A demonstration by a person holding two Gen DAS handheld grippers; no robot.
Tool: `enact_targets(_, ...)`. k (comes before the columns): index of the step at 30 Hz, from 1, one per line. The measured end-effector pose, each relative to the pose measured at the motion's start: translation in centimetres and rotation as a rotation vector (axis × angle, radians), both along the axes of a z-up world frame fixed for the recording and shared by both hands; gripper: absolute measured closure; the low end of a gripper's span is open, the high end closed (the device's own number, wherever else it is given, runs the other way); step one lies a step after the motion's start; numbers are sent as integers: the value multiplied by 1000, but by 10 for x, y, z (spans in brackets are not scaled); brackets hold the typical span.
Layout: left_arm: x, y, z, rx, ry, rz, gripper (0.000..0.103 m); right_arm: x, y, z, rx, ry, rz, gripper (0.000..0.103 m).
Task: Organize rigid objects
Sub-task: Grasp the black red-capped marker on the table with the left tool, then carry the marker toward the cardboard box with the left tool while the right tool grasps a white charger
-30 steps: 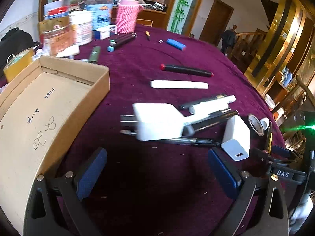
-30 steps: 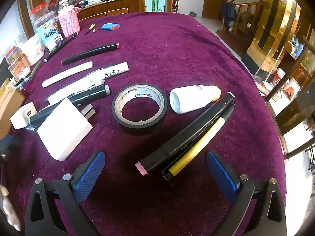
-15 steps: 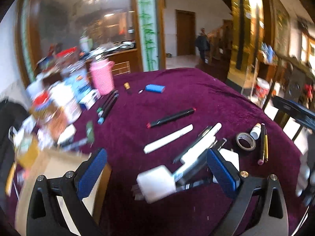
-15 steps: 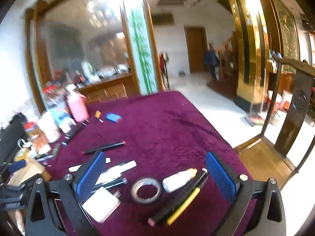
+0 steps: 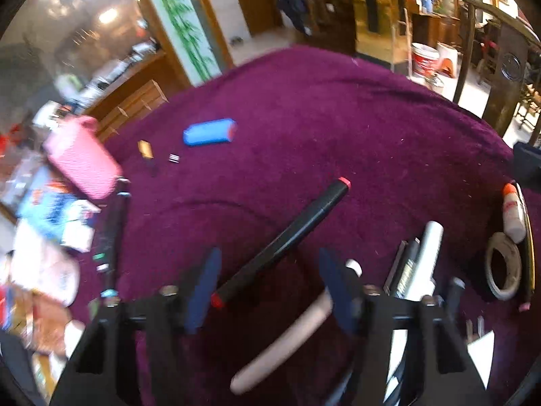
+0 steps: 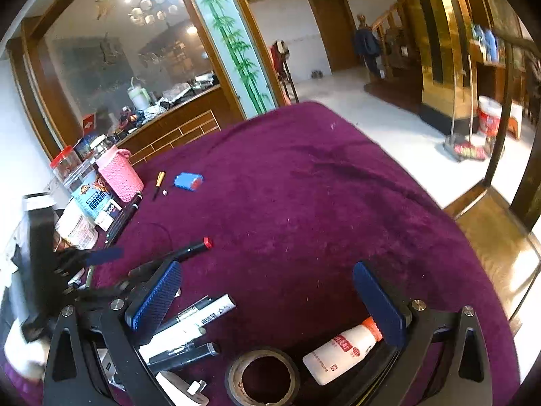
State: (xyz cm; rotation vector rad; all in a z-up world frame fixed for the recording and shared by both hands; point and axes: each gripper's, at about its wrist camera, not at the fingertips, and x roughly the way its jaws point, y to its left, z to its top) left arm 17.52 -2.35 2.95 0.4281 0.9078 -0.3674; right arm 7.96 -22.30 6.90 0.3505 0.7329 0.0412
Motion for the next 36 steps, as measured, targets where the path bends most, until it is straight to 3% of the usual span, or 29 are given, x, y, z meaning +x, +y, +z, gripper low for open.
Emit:
enact_targets(4,18,-2,-21,-16,78,-54,50,1,4,-2,-10,12,10,1)
enact_targets(7,20,-4,-21,-40,86,-55,52,0,6,0,-21,5,20,1)
enact_targets(10,18,-2,-20,-105,148,-52,83,0,7,-1,-16,13,27,1)
enact_targets(11,16,-4,-20,-115,161,-40,88,1,7,-2,-17,16,24,1)
enact_targets(13,12,-7,-18,-104,159,-14,89,3,6,-3,-15,25,19,1)
enact_targets(18,-7,0,2,-164,135,17,89,4,4,-6,-14,33,17,1)
enact_targets(24,-59,34,59,-299,64,73,89,6,5,-9,12,35,50,1)
enact_targets(27,-91,53,77,-307,27,118,88,6,9,-12,6,38,67,1)
enact_targets(36,-171,74,70,-301,-9,246,88,-4,37,-14,-67,23,135,1)
